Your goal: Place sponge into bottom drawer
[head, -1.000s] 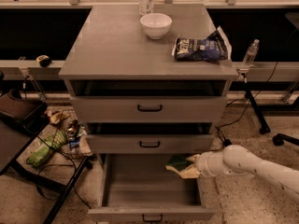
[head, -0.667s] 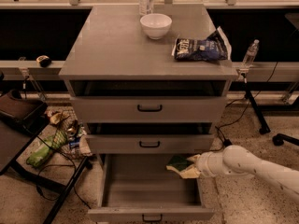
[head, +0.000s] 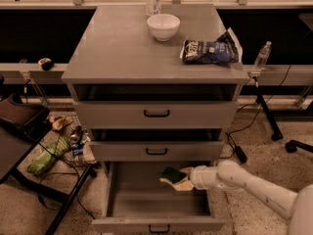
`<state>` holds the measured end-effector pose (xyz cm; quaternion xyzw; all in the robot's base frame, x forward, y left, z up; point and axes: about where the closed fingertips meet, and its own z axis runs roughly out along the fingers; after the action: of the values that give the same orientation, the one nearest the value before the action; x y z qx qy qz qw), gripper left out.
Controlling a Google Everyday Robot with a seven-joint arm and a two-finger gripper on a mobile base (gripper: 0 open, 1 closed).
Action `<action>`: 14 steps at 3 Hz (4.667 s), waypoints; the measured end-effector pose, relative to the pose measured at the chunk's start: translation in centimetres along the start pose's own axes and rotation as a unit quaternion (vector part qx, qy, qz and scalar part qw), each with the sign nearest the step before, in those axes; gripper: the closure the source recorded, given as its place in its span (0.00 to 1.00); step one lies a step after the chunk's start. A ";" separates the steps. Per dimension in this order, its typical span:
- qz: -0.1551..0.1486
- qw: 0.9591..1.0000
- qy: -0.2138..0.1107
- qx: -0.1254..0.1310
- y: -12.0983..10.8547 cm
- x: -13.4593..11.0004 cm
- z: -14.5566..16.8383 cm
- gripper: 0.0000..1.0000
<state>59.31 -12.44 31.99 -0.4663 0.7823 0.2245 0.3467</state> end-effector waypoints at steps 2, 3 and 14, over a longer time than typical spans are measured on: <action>-0.022 0.998 -0.012 -0.065 3.0 7.6 14.5 1.00; 0.002 0.997 0.006 -0.080 3.6 10.5 17.8 1.00; -0.010 0.957 0.284 -0.052 13.9 5.7 -20.1 0.00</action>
Offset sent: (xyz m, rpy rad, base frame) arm -0.0058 0.0819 -0.2236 0.0454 0.0955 0.1543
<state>38.43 -22.86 41.35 -0.5361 0.8310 0.1193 0.0880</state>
